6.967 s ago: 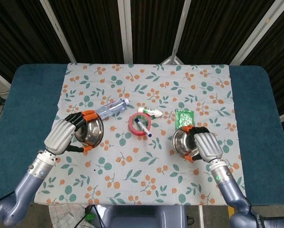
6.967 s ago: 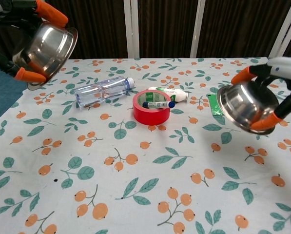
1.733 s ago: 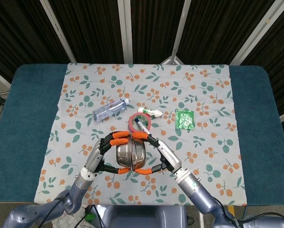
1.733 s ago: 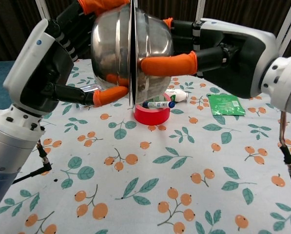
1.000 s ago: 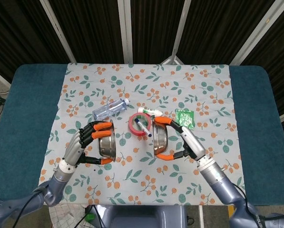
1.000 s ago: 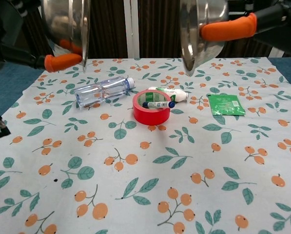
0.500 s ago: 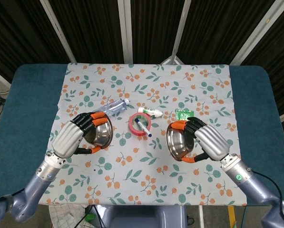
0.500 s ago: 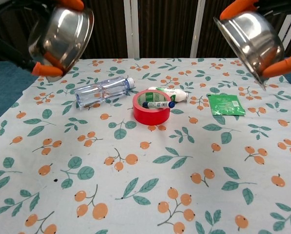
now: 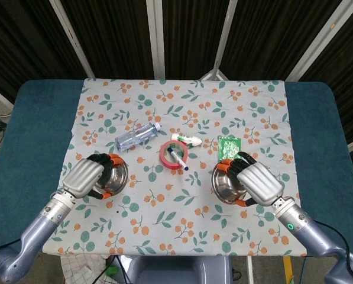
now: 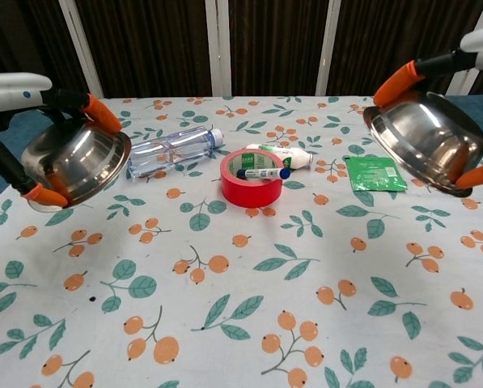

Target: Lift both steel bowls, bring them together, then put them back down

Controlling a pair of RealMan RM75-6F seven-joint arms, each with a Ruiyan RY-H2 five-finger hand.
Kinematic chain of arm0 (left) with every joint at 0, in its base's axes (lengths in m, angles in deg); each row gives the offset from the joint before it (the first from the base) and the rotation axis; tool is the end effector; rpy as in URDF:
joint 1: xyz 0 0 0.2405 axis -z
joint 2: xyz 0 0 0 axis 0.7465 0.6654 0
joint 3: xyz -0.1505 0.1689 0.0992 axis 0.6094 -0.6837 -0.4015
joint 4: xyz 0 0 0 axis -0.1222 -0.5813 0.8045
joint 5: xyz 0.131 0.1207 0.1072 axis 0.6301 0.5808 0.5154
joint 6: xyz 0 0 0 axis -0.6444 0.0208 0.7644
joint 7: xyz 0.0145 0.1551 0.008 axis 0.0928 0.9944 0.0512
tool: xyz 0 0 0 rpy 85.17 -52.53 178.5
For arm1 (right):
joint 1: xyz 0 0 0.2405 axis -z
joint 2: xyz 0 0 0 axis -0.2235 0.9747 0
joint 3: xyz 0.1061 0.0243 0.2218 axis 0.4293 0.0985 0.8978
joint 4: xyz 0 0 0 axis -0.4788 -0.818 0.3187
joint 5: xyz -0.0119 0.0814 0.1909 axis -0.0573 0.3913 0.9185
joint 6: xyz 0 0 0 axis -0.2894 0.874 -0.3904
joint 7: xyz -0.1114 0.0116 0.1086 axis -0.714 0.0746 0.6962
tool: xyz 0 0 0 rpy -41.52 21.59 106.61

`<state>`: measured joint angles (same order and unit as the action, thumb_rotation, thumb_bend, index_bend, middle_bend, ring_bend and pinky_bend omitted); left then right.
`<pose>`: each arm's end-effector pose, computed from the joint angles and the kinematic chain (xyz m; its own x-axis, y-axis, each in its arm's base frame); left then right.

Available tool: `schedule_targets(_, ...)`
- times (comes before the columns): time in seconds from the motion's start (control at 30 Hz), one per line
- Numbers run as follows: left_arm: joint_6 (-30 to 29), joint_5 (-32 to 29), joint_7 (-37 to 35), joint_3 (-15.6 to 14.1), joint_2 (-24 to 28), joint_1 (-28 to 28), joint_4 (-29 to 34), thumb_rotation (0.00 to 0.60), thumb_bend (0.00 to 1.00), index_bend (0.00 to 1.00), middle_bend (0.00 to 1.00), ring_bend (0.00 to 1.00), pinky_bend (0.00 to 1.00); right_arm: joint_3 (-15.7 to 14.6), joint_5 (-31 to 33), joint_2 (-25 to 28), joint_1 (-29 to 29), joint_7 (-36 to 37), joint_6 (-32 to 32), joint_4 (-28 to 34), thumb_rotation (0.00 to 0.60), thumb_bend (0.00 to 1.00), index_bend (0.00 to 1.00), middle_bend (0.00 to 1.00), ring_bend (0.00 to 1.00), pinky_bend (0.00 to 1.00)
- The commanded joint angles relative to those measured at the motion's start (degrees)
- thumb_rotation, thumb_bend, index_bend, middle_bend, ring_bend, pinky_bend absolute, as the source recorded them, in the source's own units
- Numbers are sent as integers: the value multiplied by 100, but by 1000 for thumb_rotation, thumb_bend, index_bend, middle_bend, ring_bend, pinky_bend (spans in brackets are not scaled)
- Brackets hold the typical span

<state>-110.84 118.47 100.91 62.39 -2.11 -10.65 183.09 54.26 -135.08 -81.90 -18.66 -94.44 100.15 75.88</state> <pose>-0.1554 0.2910 0.0588 0.4316 0.2844 0.8560 0.8629 -0.4068 -0.2999 -0.1451 -0.2837 0.1105 0.5431 -0.1932 0.8172 -0.7441 -0.5616 0.3618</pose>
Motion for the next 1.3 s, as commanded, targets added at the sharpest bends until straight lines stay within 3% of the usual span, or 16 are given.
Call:
schedule_targets(0.03, 274, -327, 185, 25, -1, 87, 33, 600, 0, 214, 163, 199, 334, -83, 321, -230, -37, -682, -137, -193, 600, 190, 495, 333, 464, 121)
schedule_targets(0.23, 565, -776, 554, 36, -12, 193, 19, 600, 0, 204, 162, 199, 334, -134, 620, -319, -57, -1307, -151, -306, 600, 194, 495, 333, 464, 121)
schedule_targets(0.47, 872, -1091, 594, 63, -87, 289, -103, 600, 0, 198, 159, 199, 334, -240, 914, -222, -45, -1472, -239, -424, 600, 195, 495, 333, 464, 121)
schedule_targets(1.0, 1080, -1175, 563, 38, -344, 327, -418, 600, 0, 186, 137, 191, 334, -525, 1258, -356, -67, -1565, -517, -807, 600, 194, 494, 333, 448, 102)
schedule_targets(1.3, 1223, -1206, 560, 18, -363, 374, -425, 600, 0, 157, 97, 154, 332, -605, 1888, -359, -156, -2163, -667, -684, 600, 194, 446, 294, 351, 47)
